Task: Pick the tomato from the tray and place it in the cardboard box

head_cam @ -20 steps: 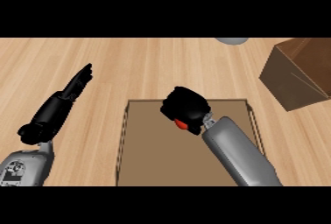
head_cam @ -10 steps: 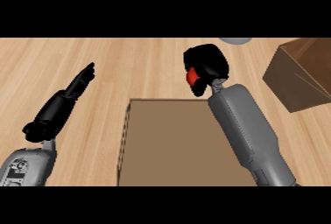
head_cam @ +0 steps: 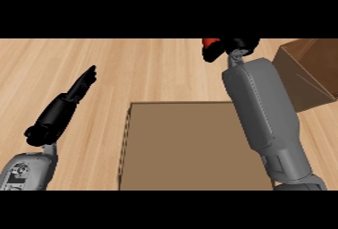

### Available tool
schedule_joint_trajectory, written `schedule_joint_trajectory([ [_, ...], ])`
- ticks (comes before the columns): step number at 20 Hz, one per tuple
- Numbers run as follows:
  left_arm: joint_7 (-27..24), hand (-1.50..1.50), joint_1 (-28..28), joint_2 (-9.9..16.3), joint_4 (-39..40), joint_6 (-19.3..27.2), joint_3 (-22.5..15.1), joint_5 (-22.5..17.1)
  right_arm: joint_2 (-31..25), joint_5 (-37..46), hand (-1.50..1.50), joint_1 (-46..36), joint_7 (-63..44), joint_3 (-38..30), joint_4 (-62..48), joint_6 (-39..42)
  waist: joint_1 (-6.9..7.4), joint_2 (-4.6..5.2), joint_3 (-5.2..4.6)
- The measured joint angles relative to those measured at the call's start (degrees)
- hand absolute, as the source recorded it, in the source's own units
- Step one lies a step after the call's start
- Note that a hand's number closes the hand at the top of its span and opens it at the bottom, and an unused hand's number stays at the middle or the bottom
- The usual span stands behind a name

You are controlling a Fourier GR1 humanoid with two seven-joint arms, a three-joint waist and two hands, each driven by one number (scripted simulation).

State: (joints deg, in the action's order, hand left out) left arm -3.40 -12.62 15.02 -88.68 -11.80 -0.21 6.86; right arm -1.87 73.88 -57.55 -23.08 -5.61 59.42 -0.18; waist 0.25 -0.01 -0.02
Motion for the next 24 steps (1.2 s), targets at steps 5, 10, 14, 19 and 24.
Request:
schedule_joint_trajectory([
  [5,0.22,0.00,0.22,-0.17,-0.55,-0.02,-0.01,0.28,-4.57,-0.40,1.50,-2.18,-5.60,-5.86,0.72,-2.66,-0.02,0.03,0.00],
  [10,-1.31,0.00,0.28,-1.08,0.94,0.35,-0.31,1.10,-10.60,-2.14,1.50,-3.35,-5.88,-11.04,-2.69,-5.57,0.15,0.21,0.01],
  [14,-0.83,0.00,0.39,-1.06,0.11,-0.03,0.02,0.94,-15.74,-2.42,1.50,-2.43,-4.12,-12.64,-6.26,-5.64,0.28,0.18,0.02],
  [19,-1.00,0.00,-0.09,-1.09,0.59,-0.40,0.15,1.06,-21.75,-4.08,1.50,-2.53,-1.32,-14.74,-13.94,0.33,0.40,0.31,0.01],
  [24,-1.31,0.00,0.17,-0.83,0.45,-0.84,0.68,0.80,-27.21,-7.35,1.50,-2.08,2.49,-17.47,-21.10,8.29,0.53,0.35,0.04],
])
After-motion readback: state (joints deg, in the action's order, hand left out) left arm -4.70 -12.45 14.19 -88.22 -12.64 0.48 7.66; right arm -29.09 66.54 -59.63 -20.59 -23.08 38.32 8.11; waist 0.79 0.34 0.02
